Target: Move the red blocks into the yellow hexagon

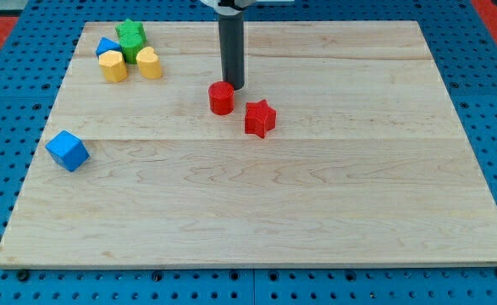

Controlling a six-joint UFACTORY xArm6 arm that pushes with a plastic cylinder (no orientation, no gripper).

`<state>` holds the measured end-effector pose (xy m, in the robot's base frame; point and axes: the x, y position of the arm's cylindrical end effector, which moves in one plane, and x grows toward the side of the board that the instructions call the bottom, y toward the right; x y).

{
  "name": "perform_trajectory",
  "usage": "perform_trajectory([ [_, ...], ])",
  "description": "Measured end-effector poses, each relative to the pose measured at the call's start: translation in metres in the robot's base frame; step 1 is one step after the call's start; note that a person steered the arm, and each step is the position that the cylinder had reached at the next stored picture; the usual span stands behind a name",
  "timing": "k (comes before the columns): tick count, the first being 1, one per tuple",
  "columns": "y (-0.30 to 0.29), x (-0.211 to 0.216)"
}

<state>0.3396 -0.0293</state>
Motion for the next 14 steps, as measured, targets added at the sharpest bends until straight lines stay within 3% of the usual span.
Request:
perform_trajectory([
  [2, -0.022, 0.016],
  [4, 0.007, 0.066],
  [5, -0.03, 0.095],
  [6, -0.107, 0.1],
  [7, -0.168, 0.053],
  [8, -0.179, 0.016],
  [9, -0.118, 0.021],
  [10, -0.001, -0.014],
  [11, 0.135, 0.042],
  [12, 0.095, 0.09],
  [13, -0.028, 0.056],
  [14, -0.06, 0.062],
])
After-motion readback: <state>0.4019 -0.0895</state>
